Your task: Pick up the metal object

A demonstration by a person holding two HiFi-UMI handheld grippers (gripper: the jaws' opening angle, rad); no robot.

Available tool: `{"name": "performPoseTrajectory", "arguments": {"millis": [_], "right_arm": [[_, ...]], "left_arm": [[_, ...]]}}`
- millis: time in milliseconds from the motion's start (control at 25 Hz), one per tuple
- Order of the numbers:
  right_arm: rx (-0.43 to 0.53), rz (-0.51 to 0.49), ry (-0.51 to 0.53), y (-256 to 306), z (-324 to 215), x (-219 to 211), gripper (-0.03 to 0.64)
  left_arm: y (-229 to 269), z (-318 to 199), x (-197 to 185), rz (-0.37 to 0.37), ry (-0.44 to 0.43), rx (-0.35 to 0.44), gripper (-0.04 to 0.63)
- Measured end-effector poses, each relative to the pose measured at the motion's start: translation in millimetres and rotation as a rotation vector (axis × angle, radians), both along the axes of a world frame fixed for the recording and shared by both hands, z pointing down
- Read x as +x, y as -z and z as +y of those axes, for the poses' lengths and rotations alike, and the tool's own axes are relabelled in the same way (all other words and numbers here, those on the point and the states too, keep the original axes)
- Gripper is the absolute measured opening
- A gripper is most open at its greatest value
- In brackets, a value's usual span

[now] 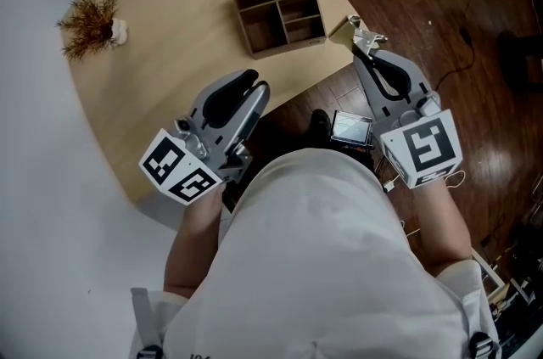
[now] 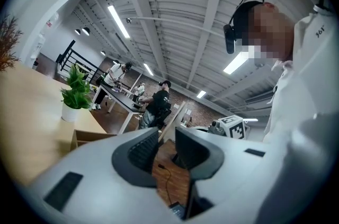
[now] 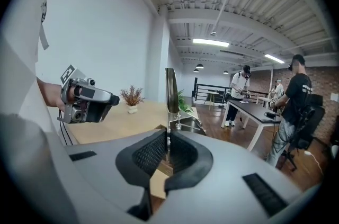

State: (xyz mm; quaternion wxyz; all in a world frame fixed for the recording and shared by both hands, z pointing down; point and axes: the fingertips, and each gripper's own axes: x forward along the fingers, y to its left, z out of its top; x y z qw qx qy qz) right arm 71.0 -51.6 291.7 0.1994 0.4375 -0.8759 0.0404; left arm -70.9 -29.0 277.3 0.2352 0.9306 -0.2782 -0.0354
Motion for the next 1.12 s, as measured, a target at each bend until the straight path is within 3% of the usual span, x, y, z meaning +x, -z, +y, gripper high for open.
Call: {"name": "performPoseTrajectory", "arguments": {"millis": [280, 560, 1120], "right_arm": [[-0.023, -0.041, -0.015, 4, 9, 5, 0.005], [-0.082, -0.166, -0.053, 8, 12, 9, 0.005], [-0.151, -0.3, -0.106, 10, 15, 18, 0.005]], "left_arm": [[2, 9, -4, -0.006, 0.013, -0.006, 0.08], [1, 10, -5, -0.011, 0.02, -0.009, 0.08], [2, 10, -7, -0.004, 0.027, -0.016, 0.08]]}}
